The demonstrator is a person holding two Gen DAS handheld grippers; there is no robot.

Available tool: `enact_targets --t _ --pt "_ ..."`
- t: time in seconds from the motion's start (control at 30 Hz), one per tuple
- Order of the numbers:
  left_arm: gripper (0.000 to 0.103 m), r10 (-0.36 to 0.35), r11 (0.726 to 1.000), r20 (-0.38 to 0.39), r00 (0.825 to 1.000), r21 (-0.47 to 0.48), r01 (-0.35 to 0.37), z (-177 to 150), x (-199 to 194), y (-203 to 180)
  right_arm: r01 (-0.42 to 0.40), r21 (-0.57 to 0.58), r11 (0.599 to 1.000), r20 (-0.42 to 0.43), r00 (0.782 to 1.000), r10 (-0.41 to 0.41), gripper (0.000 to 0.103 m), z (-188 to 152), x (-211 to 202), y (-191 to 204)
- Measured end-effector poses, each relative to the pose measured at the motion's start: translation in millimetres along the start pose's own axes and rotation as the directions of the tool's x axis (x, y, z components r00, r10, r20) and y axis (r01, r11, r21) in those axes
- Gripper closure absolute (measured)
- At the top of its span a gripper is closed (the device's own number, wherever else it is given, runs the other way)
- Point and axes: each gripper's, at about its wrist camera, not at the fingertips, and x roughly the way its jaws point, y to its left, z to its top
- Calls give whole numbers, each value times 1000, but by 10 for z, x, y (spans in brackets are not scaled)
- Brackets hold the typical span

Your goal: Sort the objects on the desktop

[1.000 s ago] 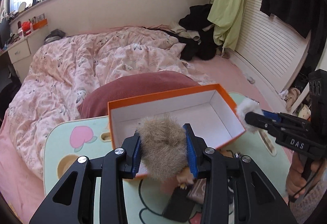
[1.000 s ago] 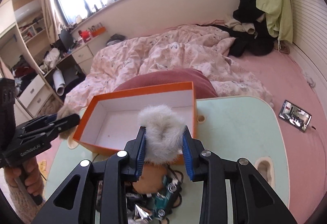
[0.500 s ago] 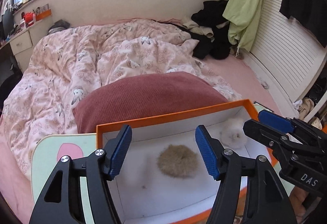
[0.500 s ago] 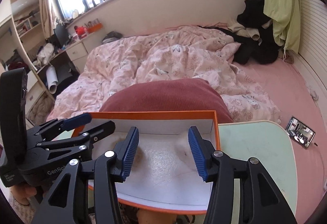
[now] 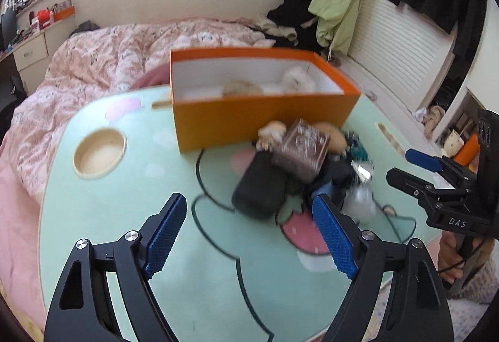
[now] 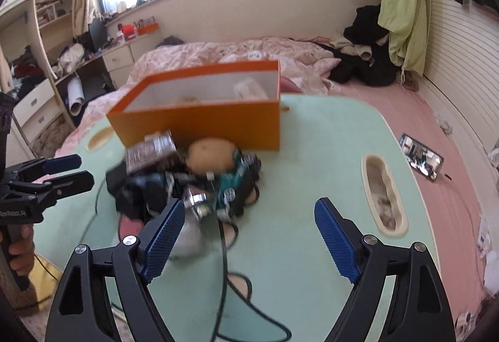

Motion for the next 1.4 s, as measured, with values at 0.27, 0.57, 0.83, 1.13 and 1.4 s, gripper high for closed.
enact_targets --t 0.27,0.57,0.83,1.13,1.4 --pt "13 187 982 8 982 34 -188 -254 271 -155 61 -52 997 -47 997 -64 0 -309 200 84" --pt "0 170 985 19 985 30 -171 -314 302 -145 53 -64 997 -30 998 -55 0 -365 236 76" --pt "0 168 985 21 986 34 -169 -327 297 -161 56 -62 997 -30 998 -58 0 -356 232 84" --pt "0 153 987 25 988 54 -154 -331 294 -161 68 -53 996 -33 997 -70 0 -356 234 84" --pt "0 152 987 25 988 55 -153 -335 291 -158 79 -45 996 -33 996 -81 0 -356 232 87"
